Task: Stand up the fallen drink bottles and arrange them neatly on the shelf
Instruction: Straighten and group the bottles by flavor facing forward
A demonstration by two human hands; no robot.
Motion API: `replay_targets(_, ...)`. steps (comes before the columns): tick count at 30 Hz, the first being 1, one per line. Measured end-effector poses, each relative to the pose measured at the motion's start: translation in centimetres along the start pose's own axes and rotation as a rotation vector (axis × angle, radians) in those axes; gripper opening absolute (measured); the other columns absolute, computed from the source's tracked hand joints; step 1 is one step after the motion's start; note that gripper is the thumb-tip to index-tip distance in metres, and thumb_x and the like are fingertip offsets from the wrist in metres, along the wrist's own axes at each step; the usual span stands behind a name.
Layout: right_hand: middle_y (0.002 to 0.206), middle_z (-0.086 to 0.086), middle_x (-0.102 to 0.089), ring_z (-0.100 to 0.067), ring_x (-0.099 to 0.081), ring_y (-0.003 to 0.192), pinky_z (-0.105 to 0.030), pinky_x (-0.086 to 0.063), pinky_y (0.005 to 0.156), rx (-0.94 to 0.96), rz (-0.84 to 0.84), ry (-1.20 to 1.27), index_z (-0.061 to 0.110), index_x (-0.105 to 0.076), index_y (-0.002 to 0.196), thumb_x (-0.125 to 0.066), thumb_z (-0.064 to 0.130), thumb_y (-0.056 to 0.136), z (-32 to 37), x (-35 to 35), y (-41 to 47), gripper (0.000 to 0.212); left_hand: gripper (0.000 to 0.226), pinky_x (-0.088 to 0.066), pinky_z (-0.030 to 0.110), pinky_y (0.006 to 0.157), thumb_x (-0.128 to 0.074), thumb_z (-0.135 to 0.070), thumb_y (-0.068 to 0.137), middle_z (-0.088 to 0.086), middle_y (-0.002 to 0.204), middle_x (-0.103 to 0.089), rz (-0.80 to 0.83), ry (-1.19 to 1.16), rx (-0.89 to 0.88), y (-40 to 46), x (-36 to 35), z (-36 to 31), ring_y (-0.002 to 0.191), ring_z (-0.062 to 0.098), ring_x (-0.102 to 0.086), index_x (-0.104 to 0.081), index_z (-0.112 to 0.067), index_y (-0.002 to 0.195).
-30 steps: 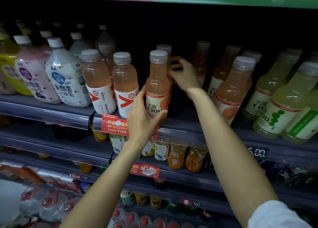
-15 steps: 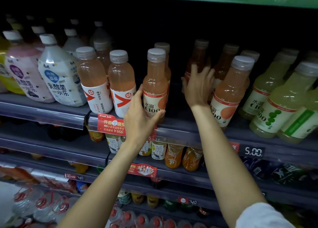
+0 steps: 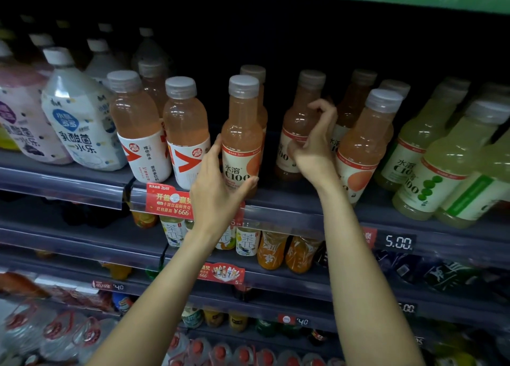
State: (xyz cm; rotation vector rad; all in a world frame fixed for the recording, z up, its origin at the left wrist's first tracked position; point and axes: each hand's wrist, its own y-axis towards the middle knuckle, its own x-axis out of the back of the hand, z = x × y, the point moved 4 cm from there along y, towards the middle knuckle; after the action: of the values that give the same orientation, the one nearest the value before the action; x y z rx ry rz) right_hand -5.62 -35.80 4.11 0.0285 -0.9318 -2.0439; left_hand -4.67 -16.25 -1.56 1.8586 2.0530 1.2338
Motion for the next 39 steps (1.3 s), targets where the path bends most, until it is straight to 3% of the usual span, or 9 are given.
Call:
replay_targets(3,0.131,-0.017,-0.031,-0.026,-0.035,0.122,-0.035,-0.039,0.099,-0.009,-0.18,-0.109,0.015,-0.033,0.122,-0.074,0.018,0.067,-0.6,-0.2,-0.7,0.069,0.09,-0.053,0.044,0.093,-0.077,-0.044,0.075,0.004,0.143,-0.049,-0.004,-0.001,0.0,0.0,0.0,0.0,0.127,0.019,-0.051,-0.032,-0.012,0.146)
replay_targets(6,0.128,-0.013,-0.039,-0.023,-0.042,0.116,-0.034,-0.043,0.093,-0.159,-0.212,-0.121,0.013,-0.032,0.127,-0.083,0.032,0.061,-1.8,-0.9,-0.6,0.085,0.09,-0.053,0.044,0.094,-0.077,-0.044,0.075,0.004,0.143,-0.048,-0.005,-0.002,-0.001,-0.1,0.1,-0.1,0.128,0.019,-0.051,-0.032,-0.013,0.146)
replay_targets(9,0.127,-0.007,-0.049,-0.018,-0.053,0.113,-0.036,-0.048,0.095,-0.187,-0.154,0.009,0.022,-0.03,0.13,-0.081,0.027,0.065,-2.5,-1.0,-0.3,0.083,0.09,-0.054,0.043,0.093,-0.078,-0.042,0.075,0.004,0.143,-0.049,-0.005,-0.001,0.008,-0.1,0.1,-0.2,0.126,0.018,-0.052,-0.032,-0.013,0.147)
replay_targets(12,0.127,0.002,-0.052,-0.006,-0.054,0.111,-0.012,-0.043,0.091,-0.221,-0.037,0.133,0.018,-0.03,0.139,-0.078,0.014,0.074,-2.5,-1.0,-0.1,0.081,0.09,-0.054,0.043,0.092,-0.078,-0.041,0.075,0.005,0.143,-0.049,-0.007,0.006,0.006,-0.1,0.1,-0.4,0.126,0.019,-0.053,-0.032,-0.012,0.147)
replay_targets(15,0.133,0.0,-0.05,-0.007,-0.051,0.117,-0.007,-0.04,0.09,-0.236,0.011,0.166,0.017,-0.027,0.143,-0.075,0.009,0.078,-2.3,-1.2,-0.2,0.081,0.09,-0.054,0.042,0.092,-0.078,-0.042,0.075,0.005,0.142,-0.05,-0.011,0.019,0.002,-0.1,0.1,-0.3,0.126,0.019,-0.053,-0.032,-0.013,0.147)
replay_targets(26,0.144,-0.002,-0.041,-0.007,-0.041,0.128,-0.015,-0.033,0.101,-0.251,0.098,0.143,0.015,-0.015,0.15,-0.067,0.005,0.085,-1.5,-0.8,-0.8,0.084,0.09,-0.054,0.042,0.092,-0.079,-0.043,0.075,0.004,0.143,-0.048,-0.02,0.017,0.003,0.0,0.1,-0.1,0.126,0.019,-0.052,-0.032,-0.014,0.146)
replay_targets(32,0.158,-0.005,-0.014,-0.013,-0.021,0.142,-0.018,-0.021,0.111,-0.22,0.059,0.081,0.016,0.001,0.151,-0.065,0.005,0.086,-0.3,-0.5,-2.0,0.094,0.091,-0.053,0.043,0.093,-0.078,-0.045,0.075,0.004,0.145,-0.047,-0.016,0.017,0.004,-0.1,0.0,0.0,0.128,0.019,-0.051,-0.031,-0.014,0.147)
replay_targets(36,0.151,-0.003,-0.029,-0.015,-0.028,0.14,-0.023,-0.027,0.114,-0.07,-0.035,-0.11,0.013,-0.021,0.149,-0.063,0.013,0.089,1.7,1.2,-6.3,0.073,0.091,-0.053,0.043,0.093,-0.077,-0.046,0.075,0.004,0.144,-0.048,-0.018,0.02,-0.003,-0.1,0.0,-0.1,0.126,0.019,-0.052,-0.031,-0.013,0.147)
replay_targets(39,0.129,0.002,-0.049,-0.016,-0.048,0.122,-0.036,-0.044,0.101,0.123,-0.333,-0.21,0.006,-0.048,0.131,-0.058,0.01,0.091,2.7,4.0,-10.0,0.041,0.091,-0.052,0.044,0.094,-0.077,-0.046,0.075,0.004,0.145,-0.047,-0.019,0.014,0.004,-0.1,0.0,-0.1,0.128,0.019,-0.051,-0.031,-0.014,0.147)
